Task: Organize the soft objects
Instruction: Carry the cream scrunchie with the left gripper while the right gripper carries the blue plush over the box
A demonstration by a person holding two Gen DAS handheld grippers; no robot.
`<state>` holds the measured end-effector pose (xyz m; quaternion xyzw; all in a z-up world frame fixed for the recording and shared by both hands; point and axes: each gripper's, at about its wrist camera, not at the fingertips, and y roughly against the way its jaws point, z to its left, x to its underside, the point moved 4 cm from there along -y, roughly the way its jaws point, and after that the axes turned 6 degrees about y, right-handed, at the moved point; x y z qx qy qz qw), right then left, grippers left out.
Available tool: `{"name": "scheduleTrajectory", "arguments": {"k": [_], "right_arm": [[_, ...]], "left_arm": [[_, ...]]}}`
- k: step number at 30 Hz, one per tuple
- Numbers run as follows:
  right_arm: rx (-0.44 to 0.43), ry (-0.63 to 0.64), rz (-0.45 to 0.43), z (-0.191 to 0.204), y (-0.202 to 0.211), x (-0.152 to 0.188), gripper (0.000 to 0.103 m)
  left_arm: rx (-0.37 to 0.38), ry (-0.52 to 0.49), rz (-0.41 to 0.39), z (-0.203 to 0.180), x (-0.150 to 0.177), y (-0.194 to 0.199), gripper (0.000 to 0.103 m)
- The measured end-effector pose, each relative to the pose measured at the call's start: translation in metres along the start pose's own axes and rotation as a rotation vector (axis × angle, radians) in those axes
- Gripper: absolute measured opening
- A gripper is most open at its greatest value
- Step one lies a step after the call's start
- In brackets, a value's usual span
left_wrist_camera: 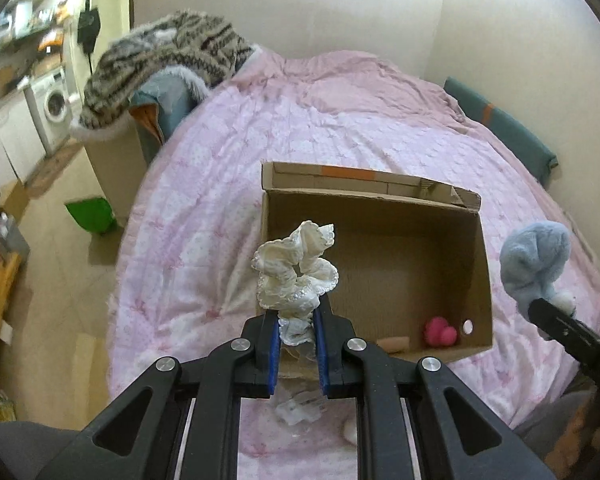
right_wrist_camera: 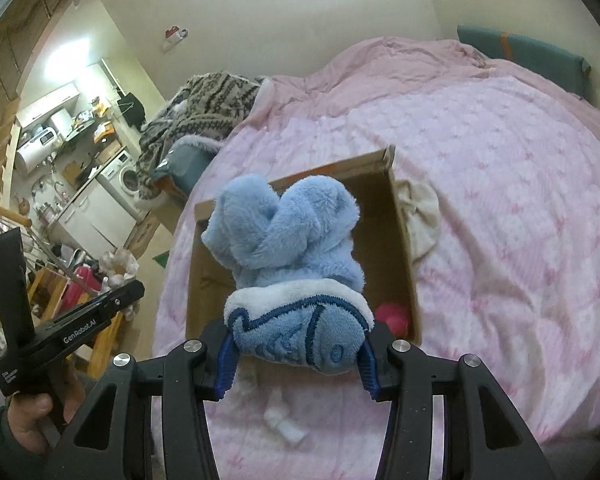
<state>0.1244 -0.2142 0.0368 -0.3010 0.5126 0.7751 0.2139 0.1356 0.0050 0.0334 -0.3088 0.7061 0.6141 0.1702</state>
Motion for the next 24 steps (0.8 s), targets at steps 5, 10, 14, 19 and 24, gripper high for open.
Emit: {"name": "scheduleTrajectory", "arguments": {"k": [5, 10, 14, 19, 24], "right_arm": [[0.030, 0.004, 0.023, -0.017, -0.025, -0.013, 0.052], [0.043, -0.011, 0.059, -0.029, -0.052, -0.017, 0.052], [0.042, -0.052, 0.099, -0.038, -0.070, -0.005, 0.052], [0.059, -0.066, 0.155, -0.044, -0.085, 0.004, 0.053], [0.048, -0.065, 0.207, -0.042, -0.098, 0.012, 0.054]], "left_arm": [[-0.005, -0.016, 0.007, -0.008, -0.009, -0.021, 0.014], [0.017, -0.026, 0.030, -0.011, -0.011, -0.048, 0.014], [0.056, -0.017, 0.078, -0.009, 0.001, -0.080, 0.014], [0.028, -0.016, 0.089, -0.009, 0.011, -0.094, 0.014], [0.036, -0.025, 0.068, -0.012, 0.011, -0.096, 0.014]]}}
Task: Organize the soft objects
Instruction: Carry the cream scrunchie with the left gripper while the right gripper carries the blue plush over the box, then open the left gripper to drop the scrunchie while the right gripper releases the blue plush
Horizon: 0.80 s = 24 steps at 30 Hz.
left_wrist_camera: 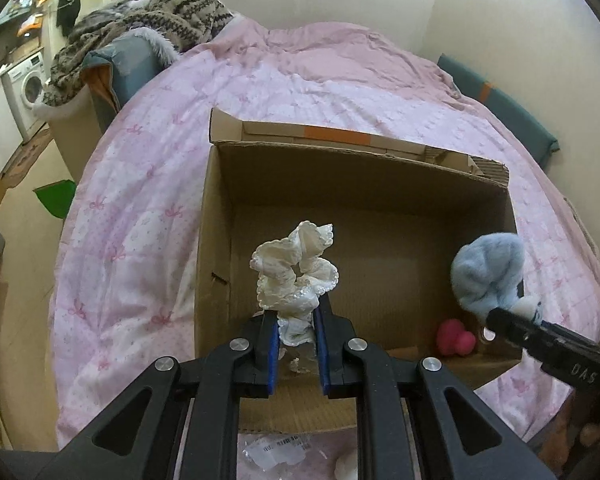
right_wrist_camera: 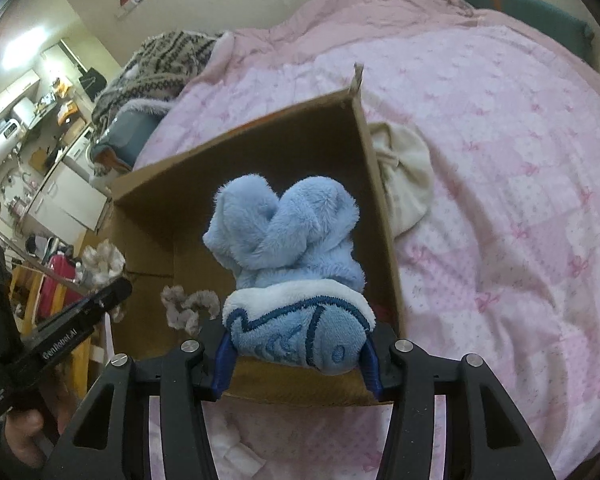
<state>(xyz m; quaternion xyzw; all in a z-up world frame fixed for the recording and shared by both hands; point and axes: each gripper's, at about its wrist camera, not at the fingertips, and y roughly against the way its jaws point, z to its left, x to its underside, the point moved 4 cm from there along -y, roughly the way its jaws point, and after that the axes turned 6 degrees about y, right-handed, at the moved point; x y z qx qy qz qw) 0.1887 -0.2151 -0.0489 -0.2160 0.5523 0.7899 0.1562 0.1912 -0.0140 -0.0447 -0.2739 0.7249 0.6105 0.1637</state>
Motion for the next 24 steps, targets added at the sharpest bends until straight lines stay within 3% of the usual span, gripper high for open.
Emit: {"name": "scheduleTrajectory", "arguments": {"k": [15, 24], "right_arm": [[-0.010, 0.054, 0.118, 0.012, -0.024, 0.015, 0.055], [0.000, 0.036, 0.122, 0.009, -0.025, 0.014, 0.056]], "left_arm": [[0.011, -0.061, 0.034, -0.011, 0.008, -0.009, 0.014], [-0.004, -0.057, 0.029, -0.009, 0.010, -0.010, 0.019]]}}
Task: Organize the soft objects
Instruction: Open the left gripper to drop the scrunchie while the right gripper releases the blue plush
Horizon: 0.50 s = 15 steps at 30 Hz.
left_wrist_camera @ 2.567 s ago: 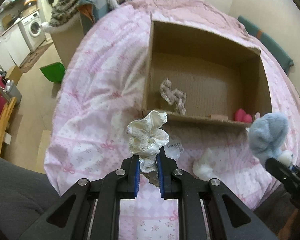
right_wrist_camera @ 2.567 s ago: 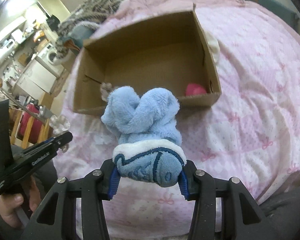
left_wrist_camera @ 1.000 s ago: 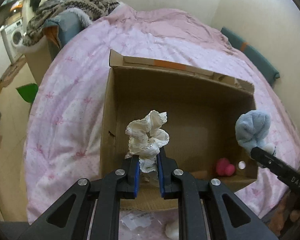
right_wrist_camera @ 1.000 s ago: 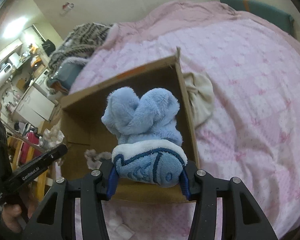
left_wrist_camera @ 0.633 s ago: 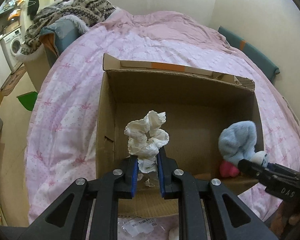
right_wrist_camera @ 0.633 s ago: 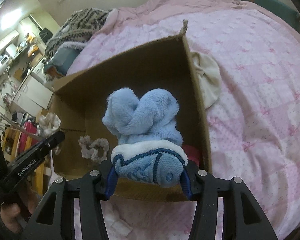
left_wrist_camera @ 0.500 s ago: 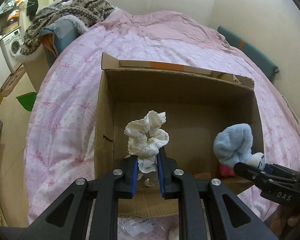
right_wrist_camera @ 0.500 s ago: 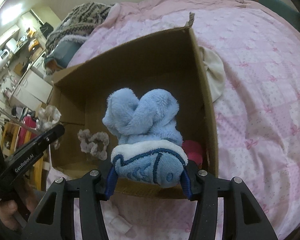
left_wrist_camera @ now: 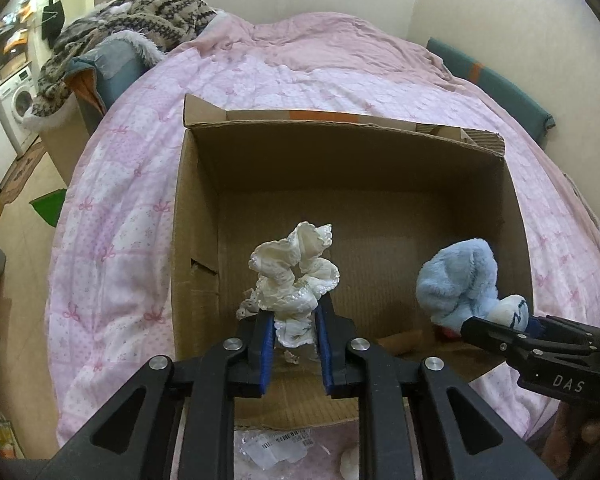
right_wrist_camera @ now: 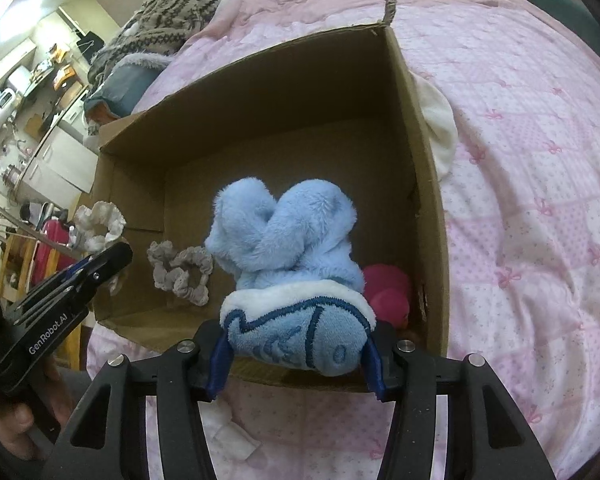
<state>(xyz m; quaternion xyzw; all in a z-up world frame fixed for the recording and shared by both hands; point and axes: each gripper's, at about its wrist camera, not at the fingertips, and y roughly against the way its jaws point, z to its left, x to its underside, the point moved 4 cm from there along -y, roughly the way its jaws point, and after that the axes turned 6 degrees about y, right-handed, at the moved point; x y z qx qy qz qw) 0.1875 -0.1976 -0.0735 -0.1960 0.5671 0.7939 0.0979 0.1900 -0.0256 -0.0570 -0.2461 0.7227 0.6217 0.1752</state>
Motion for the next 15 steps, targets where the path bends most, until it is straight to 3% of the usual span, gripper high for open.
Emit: {"name": "scheduleTrajectory", "arguments": {"k": [6, 9, 13, 15], "right_arm": [[-0.002, -0.006, 0.004, -0.0012, -0.0008, -0.0001, 0.057], [-0.003, -0.009, 0.009, -0.0013, -0.0017, -0.0001, 0.058], [-0.007, -0.011, 0.012, -0.0011, -0.0026, -0.0011, 0.058], [-0.013, -0.015, 0.010, -0.0011, -0.0028, -0.0016, 0.060]], "left_arm": [[0.003, -0.003, 0.008, -0.0011, 0.0014, -0.0007, 0.024], [0.002, -0.007, 0.004, -0.0024, 0.0019, 0.0004, 0.036], [-0.006, -0.018, -0.016, -0.0050, 0.0019, 0.0045, 0.059], [-0.013, -0.024, -0.025, -0.0062, 0.0014, 0.0061, 0.061]]}}
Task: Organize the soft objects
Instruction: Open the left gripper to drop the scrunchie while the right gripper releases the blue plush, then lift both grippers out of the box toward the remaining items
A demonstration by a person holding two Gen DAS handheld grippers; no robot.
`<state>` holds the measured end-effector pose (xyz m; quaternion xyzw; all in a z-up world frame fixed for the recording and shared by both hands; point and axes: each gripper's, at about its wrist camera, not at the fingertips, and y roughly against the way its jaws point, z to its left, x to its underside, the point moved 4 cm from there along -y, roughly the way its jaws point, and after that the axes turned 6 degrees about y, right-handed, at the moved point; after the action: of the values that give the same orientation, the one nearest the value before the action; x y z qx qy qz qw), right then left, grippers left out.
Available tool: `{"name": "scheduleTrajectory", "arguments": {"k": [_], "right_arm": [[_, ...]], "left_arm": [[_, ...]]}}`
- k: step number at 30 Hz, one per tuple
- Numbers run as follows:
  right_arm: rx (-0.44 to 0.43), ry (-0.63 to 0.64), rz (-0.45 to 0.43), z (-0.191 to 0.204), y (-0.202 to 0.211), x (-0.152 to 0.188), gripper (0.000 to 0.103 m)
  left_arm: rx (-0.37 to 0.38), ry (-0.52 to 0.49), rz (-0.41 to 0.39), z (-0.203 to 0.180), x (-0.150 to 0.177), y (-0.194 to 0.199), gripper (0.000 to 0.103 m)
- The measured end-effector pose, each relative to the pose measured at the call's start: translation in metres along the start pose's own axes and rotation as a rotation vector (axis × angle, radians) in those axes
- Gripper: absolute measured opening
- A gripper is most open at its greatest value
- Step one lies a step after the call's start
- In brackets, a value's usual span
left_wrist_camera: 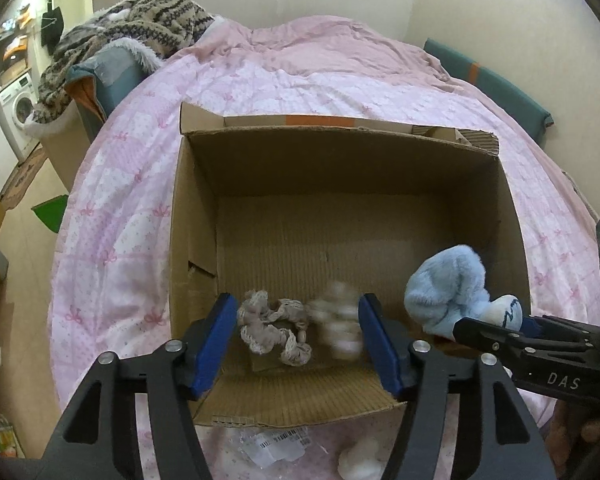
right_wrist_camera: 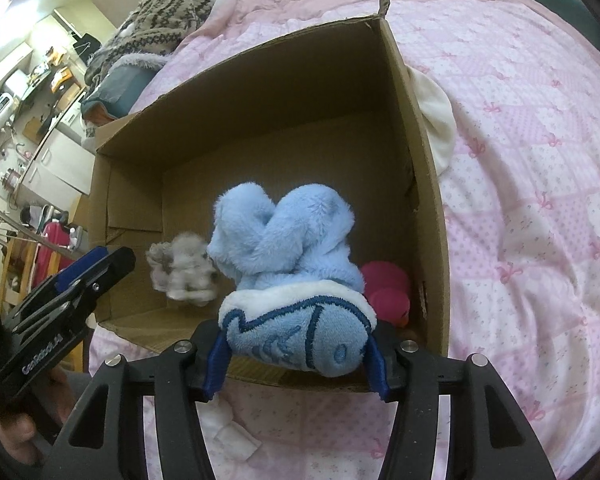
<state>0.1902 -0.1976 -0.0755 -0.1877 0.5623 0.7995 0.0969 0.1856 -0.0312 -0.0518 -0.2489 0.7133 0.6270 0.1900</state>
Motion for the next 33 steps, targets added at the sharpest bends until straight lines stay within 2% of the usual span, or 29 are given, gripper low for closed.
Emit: {"name": "scheduleTrajectory", "arguments": {"k": [4, 7, 11, 19, 23, 33], "right_arm": [[-0.029, 0.000, -0.024, 0.003, 0.005, -0.001, 0.063], [-0.044, -0.003, -0.069, 0.005, 0.012, -0.004, 0.074], [-0.036, -0.008, -0.113, 0.004, 0.020, -0.007, 0.091], [-0.039, -0.041, -0.111, 0.002, 0.023, -0.009, 0.091], [-0.030, -0.031, -0.126, 0.005, 0.028, -0.007, 0.091], [-0.005, 0.002, -0.142, 0.012, 0.044, 0.006, 0.091]], "left_arm": [[0.006, -0.002, 0.009, 0.000, -0.001, 0.000, 0.063], [0.006, 0.012, 0.011, 0.003, -0.001, 0.001, 0.068], [0.007, 0.019, 0.009, 0.004, -0.002, 0.000, 0.069], [0.035, 0.038, 0.036, 0.007, 0.005, 0.005, 0.069], [0.002, 0.028, 0.012, 0.011, 0.007, 0.013, 0.069], [-0.026, 0.043, -0.025, 0.024, 0.015, 0.039, 0.069]]}}
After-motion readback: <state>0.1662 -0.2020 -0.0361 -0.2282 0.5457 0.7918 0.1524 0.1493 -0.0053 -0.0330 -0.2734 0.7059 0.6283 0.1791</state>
